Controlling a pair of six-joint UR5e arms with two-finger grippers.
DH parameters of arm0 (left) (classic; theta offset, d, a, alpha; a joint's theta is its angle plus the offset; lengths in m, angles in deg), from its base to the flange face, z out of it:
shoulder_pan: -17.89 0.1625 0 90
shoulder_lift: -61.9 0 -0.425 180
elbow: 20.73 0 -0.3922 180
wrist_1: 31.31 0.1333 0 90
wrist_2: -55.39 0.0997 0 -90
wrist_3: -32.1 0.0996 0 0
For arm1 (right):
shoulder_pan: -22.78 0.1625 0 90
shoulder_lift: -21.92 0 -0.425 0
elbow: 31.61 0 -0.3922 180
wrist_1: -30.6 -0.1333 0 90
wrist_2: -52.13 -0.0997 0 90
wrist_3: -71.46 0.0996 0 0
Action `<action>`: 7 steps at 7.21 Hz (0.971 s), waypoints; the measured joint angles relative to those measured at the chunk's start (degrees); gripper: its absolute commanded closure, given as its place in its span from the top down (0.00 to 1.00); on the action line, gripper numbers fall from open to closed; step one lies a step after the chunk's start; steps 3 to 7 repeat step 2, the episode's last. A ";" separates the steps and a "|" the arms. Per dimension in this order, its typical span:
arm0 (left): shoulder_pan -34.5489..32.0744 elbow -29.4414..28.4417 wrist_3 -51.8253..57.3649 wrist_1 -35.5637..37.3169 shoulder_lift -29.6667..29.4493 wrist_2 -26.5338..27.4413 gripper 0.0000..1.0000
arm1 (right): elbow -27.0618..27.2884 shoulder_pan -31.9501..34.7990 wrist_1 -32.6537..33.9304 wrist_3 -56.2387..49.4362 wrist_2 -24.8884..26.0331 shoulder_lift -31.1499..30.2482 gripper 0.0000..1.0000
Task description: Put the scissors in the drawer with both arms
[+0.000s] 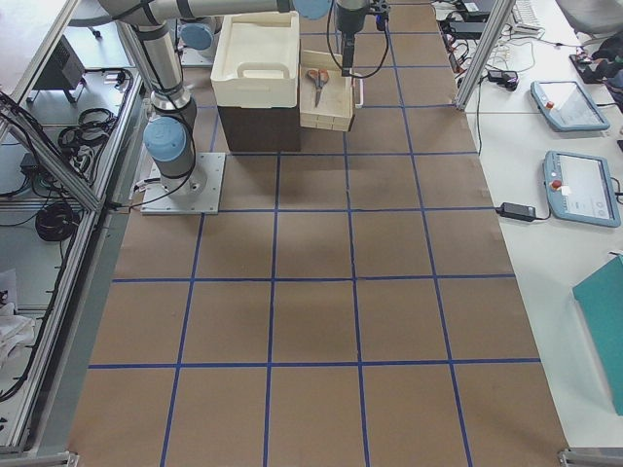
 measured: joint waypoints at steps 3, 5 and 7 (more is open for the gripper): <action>-0.03 0.30 0.06 -0.07 0.03 -0.27 1.00 | 0.03 -0.03 0.00 -0.08 0.20 0.00 1.00; -0.03 0.30 0.06 -0.07 0.03 -0.27 1.00 | 0.03 -0.03 0.00 -0.08 0.20 0.00 1.00; -0.03 0.30 0.06 -0.07 0.03 -0.27 1.00 | 0.03 -0.03 0.00 -0.08 0.20 0.00 1.00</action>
